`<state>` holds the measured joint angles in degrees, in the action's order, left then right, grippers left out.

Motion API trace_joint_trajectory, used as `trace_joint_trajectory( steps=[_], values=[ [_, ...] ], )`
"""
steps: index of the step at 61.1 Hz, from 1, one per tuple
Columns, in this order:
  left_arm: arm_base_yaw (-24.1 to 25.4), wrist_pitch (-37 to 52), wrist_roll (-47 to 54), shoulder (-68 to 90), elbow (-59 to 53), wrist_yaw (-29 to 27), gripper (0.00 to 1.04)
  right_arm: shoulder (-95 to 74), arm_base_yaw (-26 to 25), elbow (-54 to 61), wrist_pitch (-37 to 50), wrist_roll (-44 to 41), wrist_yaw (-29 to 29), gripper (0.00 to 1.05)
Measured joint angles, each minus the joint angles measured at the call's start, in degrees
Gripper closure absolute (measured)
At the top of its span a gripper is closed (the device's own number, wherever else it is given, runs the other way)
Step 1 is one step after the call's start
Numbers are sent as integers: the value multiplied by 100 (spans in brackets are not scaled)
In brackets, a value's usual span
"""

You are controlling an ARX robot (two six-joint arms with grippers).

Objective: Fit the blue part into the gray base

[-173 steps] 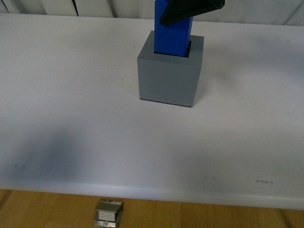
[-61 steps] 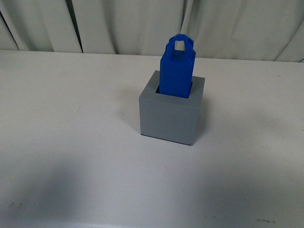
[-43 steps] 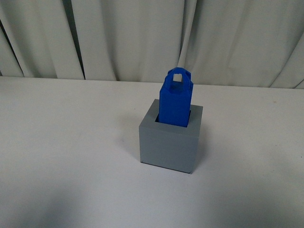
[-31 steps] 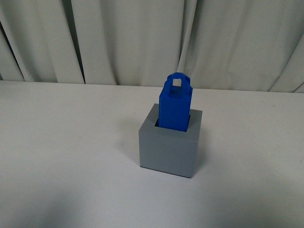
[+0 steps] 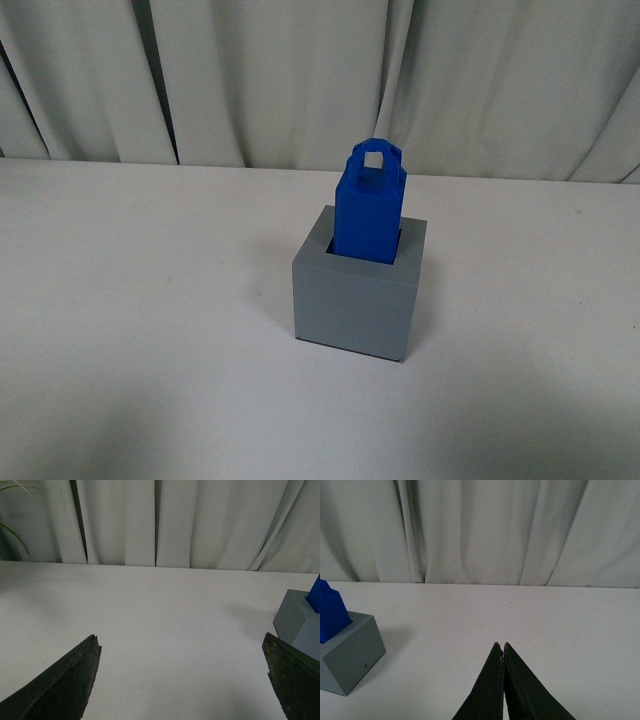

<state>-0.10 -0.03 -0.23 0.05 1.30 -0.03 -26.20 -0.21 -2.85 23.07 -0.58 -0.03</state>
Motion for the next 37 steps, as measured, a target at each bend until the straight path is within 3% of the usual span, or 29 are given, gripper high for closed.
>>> trace_joint_trajectory(
  steps=[37],
  values=[
    [0,0,0,0,0,0,6,1357,4,256,-1023,0,-2,103]
  ],
)
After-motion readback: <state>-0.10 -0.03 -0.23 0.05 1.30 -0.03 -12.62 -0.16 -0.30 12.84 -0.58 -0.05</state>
